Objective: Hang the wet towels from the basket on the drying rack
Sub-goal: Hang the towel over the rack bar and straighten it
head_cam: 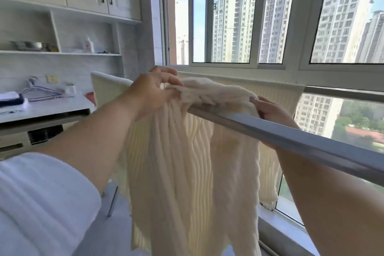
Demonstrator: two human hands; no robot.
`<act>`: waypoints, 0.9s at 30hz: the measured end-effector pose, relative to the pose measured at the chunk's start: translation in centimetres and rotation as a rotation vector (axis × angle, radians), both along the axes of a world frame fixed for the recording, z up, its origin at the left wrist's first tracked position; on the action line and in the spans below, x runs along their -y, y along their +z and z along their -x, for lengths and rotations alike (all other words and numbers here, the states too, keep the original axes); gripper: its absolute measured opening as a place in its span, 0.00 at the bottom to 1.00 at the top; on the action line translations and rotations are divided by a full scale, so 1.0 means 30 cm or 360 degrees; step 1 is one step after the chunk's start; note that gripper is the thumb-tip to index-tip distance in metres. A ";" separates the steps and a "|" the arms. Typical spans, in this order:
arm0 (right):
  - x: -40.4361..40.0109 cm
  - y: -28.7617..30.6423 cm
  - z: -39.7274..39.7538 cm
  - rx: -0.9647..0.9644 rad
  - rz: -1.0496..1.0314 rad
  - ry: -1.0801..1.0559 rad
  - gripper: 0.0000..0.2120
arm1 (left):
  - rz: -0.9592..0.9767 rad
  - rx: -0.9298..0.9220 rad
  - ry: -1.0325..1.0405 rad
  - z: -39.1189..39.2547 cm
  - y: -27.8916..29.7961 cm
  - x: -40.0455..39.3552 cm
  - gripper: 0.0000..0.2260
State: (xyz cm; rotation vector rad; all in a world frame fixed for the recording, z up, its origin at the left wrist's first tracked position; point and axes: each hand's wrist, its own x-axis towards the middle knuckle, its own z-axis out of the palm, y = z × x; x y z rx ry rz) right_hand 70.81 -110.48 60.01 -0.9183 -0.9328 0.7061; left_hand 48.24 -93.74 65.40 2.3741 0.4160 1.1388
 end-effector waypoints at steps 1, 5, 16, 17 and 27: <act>-0.001 0.025 -0.003 -0.0089 -0.0110 0.0106 0.15 | 0.0265 0.0082 -0.0176 0.012 0.027 0.021 0.03; 0.003 0.095 0.029 -0.0402 -0.0334 0.0435 0.08 | 0.1014 0.0443 -0.0857 0.019 0.094 0.069 0.05; -0.140 -0.125 -0.009 0.0559 0.0235 -0.0619 0.05 | -0.0079 -0.0172 0.0654 -0.078 -0.096 0.075 0.03; -0.135 -0.135 0.008 0.0537 0.0104 -0.0426 0.07 | -0.0120 -0.0181 0.0614 -0.076 -0.108 0.091 0.05; -0.205 -0.205 0.116 0.0429 0.0354 -0.0255 0.24 | -0.0226 -0.0208 0.0733 -0.075 -0.188 0.146 0.11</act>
